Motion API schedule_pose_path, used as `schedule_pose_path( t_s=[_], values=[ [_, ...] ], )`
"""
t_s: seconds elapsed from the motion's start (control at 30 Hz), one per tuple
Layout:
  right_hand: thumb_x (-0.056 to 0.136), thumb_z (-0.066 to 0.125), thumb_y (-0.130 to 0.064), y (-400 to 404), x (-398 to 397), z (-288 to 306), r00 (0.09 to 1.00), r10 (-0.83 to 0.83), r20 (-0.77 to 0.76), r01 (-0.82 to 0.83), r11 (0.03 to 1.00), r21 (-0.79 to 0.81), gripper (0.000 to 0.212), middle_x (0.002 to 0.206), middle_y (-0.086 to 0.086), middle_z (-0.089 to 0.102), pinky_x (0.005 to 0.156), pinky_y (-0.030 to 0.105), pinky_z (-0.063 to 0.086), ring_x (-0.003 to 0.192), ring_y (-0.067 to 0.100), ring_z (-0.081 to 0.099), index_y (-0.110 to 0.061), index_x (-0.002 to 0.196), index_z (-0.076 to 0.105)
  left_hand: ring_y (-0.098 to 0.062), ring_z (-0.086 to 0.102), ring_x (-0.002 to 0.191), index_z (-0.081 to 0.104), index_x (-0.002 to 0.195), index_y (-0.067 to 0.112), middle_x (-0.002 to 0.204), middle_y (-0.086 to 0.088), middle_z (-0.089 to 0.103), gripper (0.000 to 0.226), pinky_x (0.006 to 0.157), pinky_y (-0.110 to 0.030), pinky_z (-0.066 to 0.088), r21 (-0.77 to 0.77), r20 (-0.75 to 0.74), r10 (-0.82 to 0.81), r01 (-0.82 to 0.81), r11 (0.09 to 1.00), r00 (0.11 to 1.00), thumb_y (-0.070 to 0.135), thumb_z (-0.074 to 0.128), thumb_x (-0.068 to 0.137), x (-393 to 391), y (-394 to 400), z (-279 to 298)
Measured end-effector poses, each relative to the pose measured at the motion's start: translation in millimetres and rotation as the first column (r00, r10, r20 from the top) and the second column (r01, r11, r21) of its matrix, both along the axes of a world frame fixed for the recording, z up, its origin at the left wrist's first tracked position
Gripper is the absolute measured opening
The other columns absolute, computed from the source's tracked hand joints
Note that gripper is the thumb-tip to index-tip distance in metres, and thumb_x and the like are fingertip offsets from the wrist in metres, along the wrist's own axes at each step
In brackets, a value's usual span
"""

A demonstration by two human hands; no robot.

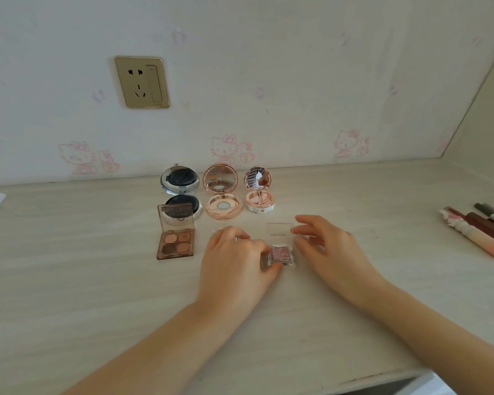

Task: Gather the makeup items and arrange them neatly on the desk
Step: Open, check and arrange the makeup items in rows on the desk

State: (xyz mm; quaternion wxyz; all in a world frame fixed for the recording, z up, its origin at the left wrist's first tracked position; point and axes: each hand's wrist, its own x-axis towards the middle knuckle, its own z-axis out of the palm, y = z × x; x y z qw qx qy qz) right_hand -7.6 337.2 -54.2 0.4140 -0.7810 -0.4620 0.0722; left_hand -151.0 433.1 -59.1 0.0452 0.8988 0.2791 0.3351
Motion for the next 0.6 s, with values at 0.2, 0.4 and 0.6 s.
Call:
schedule_pose_path(
  t_s=[0.2, 0.4, 0.6],
  values=[
    [0.087, 0.067, -0.028, -14, -7, -4, 0.973, 0.099, 0.21, -0.081, 0.992, -0.092, 0.053, 0.125, -0.008, 0.062, 0.093, 0.011, 0.034, 0.117, 0.01, 0.056, -0.02, 0.135, 0.046, -0.012, 0.064, 0.084, 0.075, 0.067, 0.034, 0.072, 0.006, 0.065, 0.018, 0.08, -0.026, 0.05, -0.02, -0.041, 0.004, -0.004, 1.0, 0.999, 0.05, 0.071, 0.061, 2, 3, -8],
    [0.085, 0.069, -0.025, -3, 1, 1, 0.952, 0.163, 0.258, -0.129, 0.982, -0.141, 0.059, 0.128, -0.006, 0.06, 0.089, 0.006, 0.031, 0.118, 0.013, 0.055, -0.019, 0.138, 0.043, -0.013, 0.066, 0.079, 0.071, 0.057, 0.03, 0.069, 0.006, 0.066, 0.021, 0.069, -0.023, 0.052, 0.044, -0.122, 0.072, -0.067, 0.997, 0.99, 0.048, 0.082, 0.055, 10, 5, -2],
    [0.086, 0.066, -0.02, 21, 16, 4, 0.96, 0.166, 0.227, -0.131, 0.978, -0.159, 0.055, 0.127, -0.003, 0.061, 0.092, 0.013, 0.033, 0.117, 0.018, 0.056, -0.016, 0.136, 0.044, -0.015, 0.067, 0.071, 0.071, 0.055, 0.027, 0.061, 0.003, 0.064, 0.022, 0.058, -0.023, 0.051, 0.055, -0.189, 0.076, -0.067, 0.996, 0.979, 0.042, 0.087, 0.052, 23, 22, 4]
  ],
)
